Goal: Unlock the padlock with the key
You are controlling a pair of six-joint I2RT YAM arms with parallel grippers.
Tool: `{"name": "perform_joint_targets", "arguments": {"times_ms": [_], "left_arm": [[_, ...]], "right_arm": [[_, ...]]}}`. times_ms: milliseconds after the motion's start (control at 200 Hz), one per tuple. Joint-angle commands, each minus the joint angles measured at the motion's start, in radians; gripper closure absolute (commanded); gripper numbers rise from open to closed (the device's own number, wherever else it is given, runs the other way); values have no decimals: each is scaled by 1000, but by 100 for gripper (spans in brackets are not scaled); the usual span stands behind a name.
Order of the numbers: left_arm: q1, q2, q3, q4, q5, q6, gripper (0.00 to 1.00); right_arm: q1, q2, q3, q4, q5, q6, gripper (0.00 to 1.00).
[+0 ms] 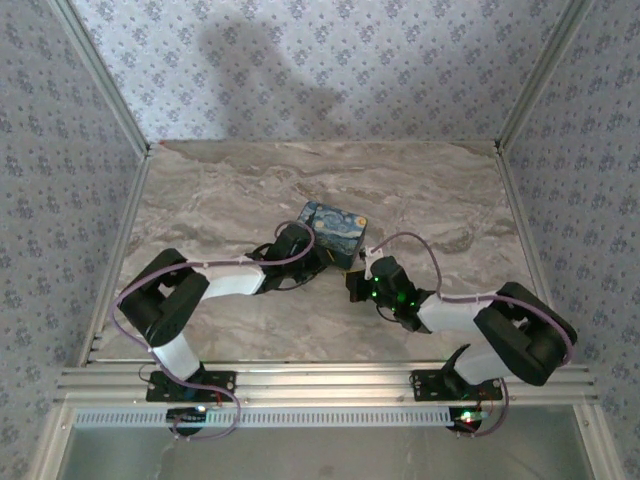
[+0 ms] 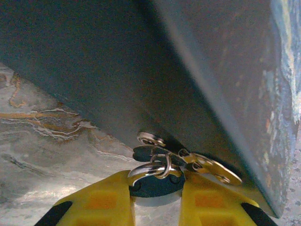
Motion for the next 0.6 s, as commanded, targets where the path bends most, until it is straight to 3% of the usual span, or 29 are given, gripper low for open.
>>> {"name": "perform_joint_targets", "arguments": {"times_ms": [0,595], "left_arm": [[-11,-5,4,28,-11,-42,82],[-20,6,6,38,-16,-48,83]], "right_arm": [[8,21,30,6,22,35,100],[9,87,91,-18,57,89,100]]}}
